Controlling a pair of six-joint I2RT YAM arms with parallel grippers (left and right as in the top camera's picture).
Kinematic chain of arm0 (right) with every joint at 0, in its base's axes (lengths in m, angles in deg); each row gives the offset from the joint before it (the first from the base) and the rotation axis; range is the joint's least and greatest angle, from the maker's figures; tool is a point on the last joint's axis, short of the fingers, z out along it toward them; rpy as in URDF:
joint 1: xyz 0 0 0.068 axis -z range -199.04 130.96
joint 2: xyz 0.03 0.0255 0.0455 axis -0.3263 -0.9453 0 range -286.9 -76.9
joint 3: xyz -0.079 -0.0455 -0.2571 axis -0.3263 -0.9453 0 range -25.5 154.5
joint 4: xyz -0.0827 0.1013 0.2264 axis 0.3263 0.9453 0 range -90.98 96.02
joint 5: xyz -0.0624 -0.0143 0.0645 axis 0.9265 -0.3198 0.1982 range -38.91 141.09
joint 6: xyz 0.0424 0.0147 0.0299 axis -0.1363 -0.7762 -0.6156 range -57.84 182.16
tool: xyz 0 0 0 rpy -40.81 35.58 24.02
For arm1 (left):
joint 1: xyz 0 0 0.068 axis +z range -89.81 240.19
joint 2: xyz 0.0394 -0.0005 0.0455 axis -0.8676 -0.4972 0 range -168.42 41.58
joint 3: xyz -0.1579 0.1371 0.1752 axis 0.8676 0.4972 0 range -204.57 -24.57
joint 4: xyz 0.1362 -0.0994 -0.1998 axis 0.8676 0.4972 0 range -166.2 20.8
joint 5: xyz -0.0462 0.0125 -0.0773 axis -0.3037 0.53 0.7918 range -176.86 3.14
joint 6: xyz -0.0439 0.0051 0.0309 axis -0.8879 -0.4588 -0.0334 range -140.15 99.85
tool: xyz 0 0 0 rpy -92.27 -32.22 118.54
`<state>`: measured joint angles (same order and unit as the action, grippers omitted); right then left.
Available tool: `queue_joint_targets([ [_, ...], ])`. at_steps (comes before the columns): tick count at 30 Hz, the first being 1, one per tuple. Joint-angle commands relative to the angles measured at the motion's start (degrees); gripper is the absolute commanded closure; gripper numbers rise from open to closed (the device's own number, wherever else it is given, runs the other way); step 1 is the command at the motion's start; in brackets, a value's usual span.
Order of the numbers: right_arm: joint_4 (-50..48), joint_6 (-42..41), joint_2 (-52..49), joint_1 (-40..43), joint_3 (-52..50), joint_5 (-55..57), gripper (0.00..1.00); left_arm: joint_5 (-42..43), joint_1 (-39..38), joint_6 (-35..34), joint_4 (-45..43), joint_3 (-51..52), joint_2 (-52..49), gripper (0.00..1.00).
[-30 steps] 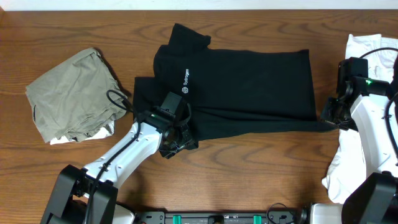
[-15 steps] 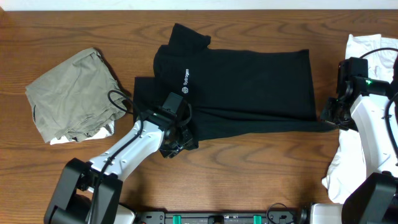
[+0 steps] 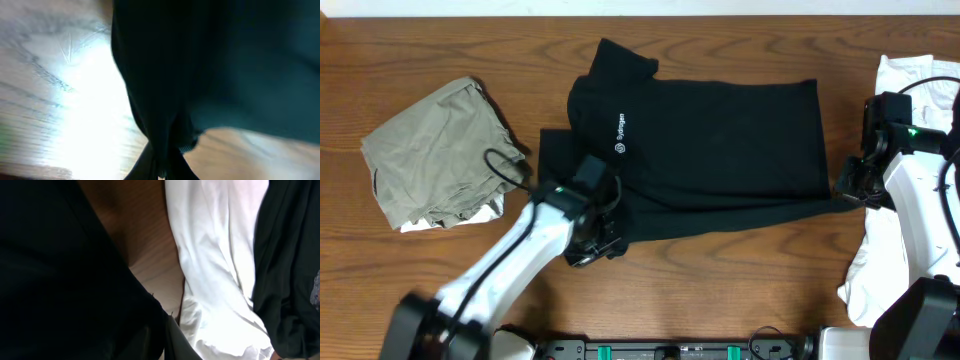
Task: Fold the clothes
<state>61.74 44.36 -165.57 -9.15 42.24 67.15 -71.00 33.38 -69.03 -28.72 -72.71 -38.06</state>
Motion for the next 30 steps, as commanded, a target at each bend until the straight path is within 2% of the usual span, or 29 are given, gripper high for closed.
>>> queue_joint_targets([
  [1,-0.07,-0.59,0.15,0.72,-0.04,0.66,0.93,-3.08,-0.11,5.49,0.17,-2.54,8.24,0.94],
  [7,0.24,-0.59,0.15,1.01,-0.04,0.63,0.93,-6.51,-0.11,5.6,-0.04,-2.54,19.96,0.94],
  [12,1.6,-0.59,0.15,1.09,-0.04,0.63,0.94,-6.54,-0.11,5.62,0.28,-2.51,24.04,0.94],
  [21,-0.26,-0.61,0.15,1.44,-0.04,0.42,0.95,-19.69,-0.11,5.35,-2.34,-2.51,23.52,0.94],
  [30,-4.98,-0.68,0.15,1.46,-0.04,-0.02,0.94,-23.02,-0.11,5.38,-12.72,-2.51,17.29,0.94],
])
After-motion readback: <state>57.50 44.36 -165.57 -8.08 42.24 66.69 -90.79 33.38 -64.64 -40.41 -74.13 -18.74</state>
